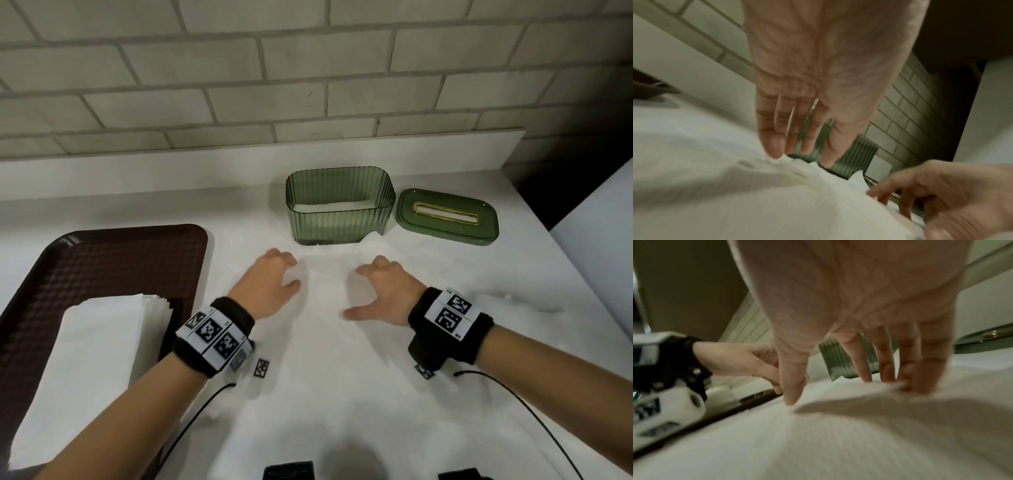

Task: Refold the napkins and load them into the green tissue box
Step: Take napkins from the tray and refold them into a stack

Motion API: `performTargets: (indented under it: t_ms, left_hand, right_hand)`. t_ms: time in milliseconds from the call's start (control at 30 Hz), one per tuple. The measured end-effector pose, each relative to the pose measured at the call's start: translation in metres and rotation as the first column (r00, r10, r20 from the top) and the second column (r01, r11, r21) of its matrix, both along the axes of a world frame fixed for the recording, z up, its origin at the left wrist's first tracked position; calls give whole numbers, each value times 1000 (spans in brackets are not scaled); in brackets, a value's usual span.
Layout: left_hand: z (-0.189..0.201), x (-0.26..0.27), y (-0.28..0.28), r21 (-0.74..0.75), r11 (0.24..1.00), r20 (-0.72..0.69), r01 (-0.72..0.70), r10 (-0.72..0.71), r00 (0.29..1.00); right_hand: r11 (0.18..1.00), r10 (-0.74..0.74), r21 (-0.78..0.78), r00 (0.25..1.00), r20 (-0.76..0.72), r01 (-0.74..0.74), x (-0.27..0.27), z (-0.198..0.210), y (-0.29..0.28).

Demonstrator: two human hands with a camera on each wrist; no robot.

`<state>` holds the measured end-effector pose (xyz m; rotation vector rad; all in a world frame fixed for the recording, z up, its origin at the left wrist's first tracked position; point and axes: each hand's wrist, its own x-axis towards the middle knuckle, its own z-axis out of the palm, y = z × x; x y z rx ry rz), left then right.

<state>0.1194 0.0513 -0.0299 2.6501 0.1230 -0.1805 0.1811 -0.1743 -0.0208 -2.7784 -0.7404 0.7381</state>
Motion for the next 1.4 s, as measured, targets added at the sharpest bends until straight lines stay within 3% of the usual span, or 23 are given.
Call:
performTargets:
  t_ms: [67,233,433,500,600,667,800,900,967,1200,1400]
  left_hand:
    - [-12,-10,0,-17,1000,-101,5,-7,995]
    - [-18,-13,0,-131,982,-109,-139,125,986]
    - [2,-23,7,-42,996,-226,-79,68,972]
    - [9,-32,3,29,999,-253,-37,43,967]
    - [11,-48,-6,77,996,-270,-53,72,960]
    - [10,-57,-14,136,990,-298,-48,87,951]
    - [10,-64,-21,212,976,-313,-45,111,943]
    - [9,-64,-17,184,981,-329,-60,119,937]
    - [8,-65,-15,155,985,-327,-79,126,937]
    - [3,-55,-13,73,989,-256,-125,140,956]
    - [12,-29,-27,113,992,-186,-51,71,980]
  right_hand:
    - [999,-32,22,998,54,31,-3,-4,2]
    - [964,-167,207,986,-6,165,0,-1,6]
    - [884,-139,464,977,164,48,13,53,3]
    - [765,-247,632,963,111,124,34,75,4]
    - [528,-355,783,923,-147,328,73,99,10]
    - [480,-381,783,898,-222,397,101,105,16]
    - [576,-450,720,886,-116,387,143,103,31]
    - [713,-479,586,878,5,386,160,89,37]
    - [755,-489,516,872,31,405,166,77,37]
    - [760,-492,508,870,42,405,162,59,40]
    - [768,-446,519,895,15,374,161,56,45]
